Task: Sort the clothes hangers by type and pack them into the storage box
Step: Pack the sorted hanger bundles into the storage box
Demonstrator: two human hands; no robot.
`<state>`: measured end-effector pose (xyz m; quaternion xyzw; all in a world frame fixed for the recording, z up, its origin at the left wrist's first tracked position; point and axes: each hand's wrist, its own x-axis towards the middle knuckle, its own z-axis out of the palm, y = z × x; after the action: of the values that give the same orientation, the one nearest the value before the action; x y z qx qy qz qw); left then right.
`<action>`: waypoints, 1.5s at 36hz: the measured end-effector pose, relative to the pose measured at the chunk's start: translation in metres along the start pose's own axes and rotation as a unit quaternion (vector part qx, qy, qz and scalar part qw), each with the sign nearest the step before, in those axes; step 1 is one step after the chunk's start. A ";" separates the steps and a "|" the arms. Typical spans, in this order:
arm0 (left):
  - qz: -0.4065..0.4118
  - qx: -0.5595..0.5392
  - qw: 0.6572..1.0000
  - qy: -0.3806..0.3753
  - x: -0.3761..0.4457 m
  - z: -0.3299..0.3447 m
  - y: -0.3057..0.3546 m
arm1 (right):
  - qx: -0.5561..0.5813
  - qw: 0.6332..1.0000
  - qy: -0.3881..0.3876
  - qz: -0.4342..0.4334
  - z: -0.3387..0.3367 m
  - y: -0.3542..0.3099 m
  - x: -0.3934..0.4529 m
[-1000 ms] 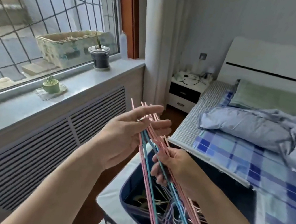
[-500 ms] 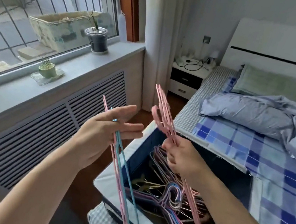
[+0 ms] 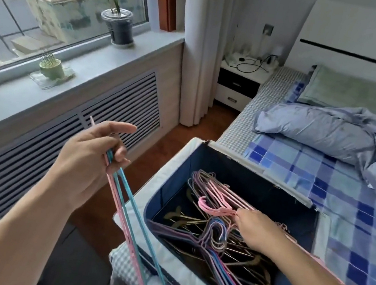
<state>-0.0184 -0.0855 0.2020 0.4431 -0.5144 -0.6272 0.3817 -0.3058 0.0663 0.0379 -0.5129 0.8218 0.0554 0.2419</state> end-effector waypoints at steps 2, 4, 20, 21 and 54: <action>-0.001 0.002 1.000 -0.003 0.001 0.002 -0.002 | -0.020 0.999 0.036 -0.018 0.006 0.000 0.005; 0.002 0.004 1.000 -0.004 0.002 0.003 -0.002 | -0.018 0.998 0.049 -0.029 0.004 -0.001 0.008; 0.007 0.026 1.000 0.007 0.009 0.017 -0.005 | 0.299 0.951 0.081 -0.018 0.003 0.017 0.003; 0.008 0.026 1.000 0.006 0.010 0.018 -0.005 | 0.330 0.942 0.056 -0.026 0.008 0.016 0.007; 0.018 0.005 0.999 -0.048 0.014 0.027 0.007 | -0.131 0.972 -0.190 0.040 0.136 -0.006 0.021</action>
<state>-0.0483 -0.0913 0.2083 0.4049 -0.5433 -0.6384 0.3652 -0.2615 0.0921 -0.0904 -0.4869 0.7662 0.2685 0.3222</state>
